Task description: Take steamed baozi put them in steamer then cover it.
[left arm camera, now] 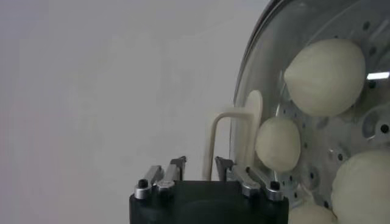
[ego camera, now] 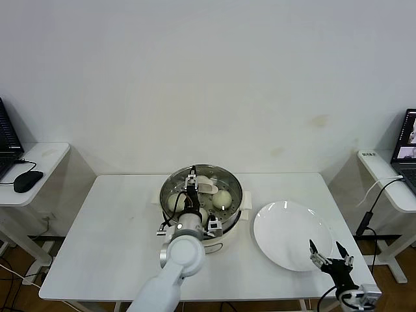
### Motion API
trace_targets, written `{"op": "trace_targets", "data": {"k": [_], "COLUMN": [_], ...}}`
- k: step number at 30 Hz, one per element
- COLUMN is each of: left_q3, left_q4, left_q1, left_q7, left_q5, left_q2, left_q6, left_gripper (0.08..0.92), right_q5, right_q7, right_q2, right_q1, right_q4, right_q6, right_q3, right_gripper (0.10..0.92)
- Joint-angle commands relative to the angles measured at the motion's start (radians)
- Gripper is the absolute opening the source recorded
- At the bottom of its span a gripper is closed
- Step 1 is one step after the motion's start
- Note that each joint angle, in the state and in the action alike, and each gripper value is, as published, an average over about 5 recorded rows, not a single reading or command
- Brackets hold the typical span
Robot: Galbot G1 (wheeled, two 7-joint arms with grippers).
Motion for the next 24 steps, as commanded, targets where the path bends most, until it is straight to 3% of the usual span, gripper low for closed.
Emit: {"op": "trace_targets", "data": {"k": [1, 7, 18, 24], "left_q3": [-0.004, -0.014, -0.054, -0.113], "left_q4": [-0.094, -0.138, -0.232, -0.350], "left_q1": [0.025, 0.055, 0.126, 0.190], "left_q7": [0.023, 0.036, 0.043, 0.047], "left_q5": [-0.027, -0.039, -0.052, -0.094], "left_q2": [0.018, 0.032, 0.052, 0.102], "left_q6": [0.003, 0.003, -0.001, -0.025], "left_gripper": [0.679, 0.810, 0.823, 0.823], "right_q5": [0.001, -0.002, -0.007, -0.037], "right_q7": [0.000, 0.000, 0.000, 0.002], "right_q2": [-0.001, 0.001, 0.003, -0.003], "right_q1": [-0.001, -0.001, -0.003, -0.028], "right_q4": [-0.002, -0.001, 0.002, 0.053], "right_q6": [0.002, 0.001, 0.000, -0.008], "right_q3": [0.003, 0.000, -0.011, -0.053], "right_gripper": [0.823, 0.823, 0.823, 0.823]}}
